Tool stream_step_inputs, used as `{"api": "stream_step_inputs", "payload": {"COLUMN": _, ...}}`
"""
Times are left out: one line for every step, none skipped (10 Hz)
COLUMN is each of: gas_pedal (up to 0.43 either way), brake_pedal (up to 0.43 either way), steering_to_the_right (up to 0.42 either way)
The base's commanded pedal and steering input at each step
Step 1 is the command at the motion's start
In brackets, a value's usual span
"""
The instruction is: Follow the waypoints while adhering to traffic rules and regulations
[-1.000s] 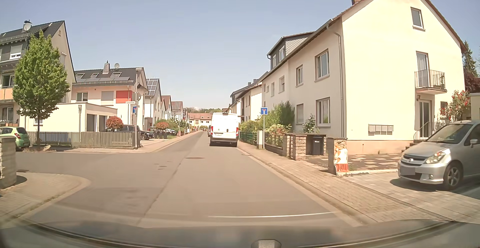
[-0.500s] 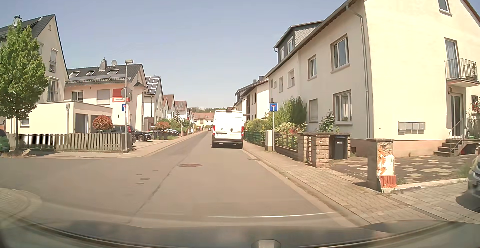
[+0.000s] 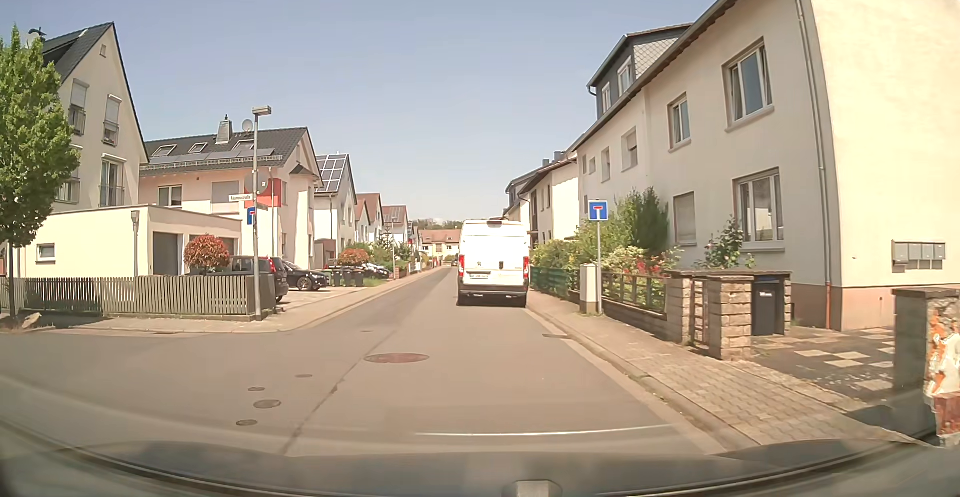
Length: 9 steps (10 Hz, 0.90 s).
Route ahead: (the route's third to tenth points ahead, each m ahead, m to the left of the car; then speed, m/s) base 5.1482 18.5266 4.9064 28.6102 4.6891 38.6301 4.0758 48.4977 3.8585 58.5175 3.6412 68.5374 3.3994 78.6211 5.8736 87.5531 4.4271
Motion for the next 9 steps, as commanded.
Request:
{"api": "stream_step_inputs", "payload": {"gas_pedal": 0.000, "brake_pedal": 0.000, "steering_to_the_right": -0.272}}
{"api": "stream_step_inputs", "payload": {"gas_pedal": 0.000, "brake_pedal": 0.000, "steering_to_the_right": -0.312}}
{"api": "stream_step_inputs", "payload": {"gas_pedal": 0.000, "brake_pedal": 0.000, "steering_to_the_right": -0.366}}
{"api": "stream_step_inputs", "payload": {"gas_pedal": 0.000, "brake_pedal": 0.000, "steering_to_the_right": -0.410}}
{"api": "stream_step_inputs", "payload": {"gas_pedal": 0.039, "brake_pedal": 0.000, "steering_to_the_right": -0.453}}
{"api": "stream_step_inputs", "payload": {"gas_pedal": 0.110, "brake_pedal": 0.000, "steering_to_the_right": -0.495}}
{"api": "stream_step_inputs", "payload": {"gas_pedal": 0.110, "brake_pedal": 0.000, "steering_to_the_right": -0.529}}
{"api": "stream_step_inputs", "payload": {"gas_pedal": 0.110, "brake_pedal": 0.000, "steering_to_the_right": -0.567}}
{"api": "stream_step_inputs", "payload": {"gas_pedal": 0.157, "brake_pedal": 0.000, "steering_to_the_right": -0.604}}
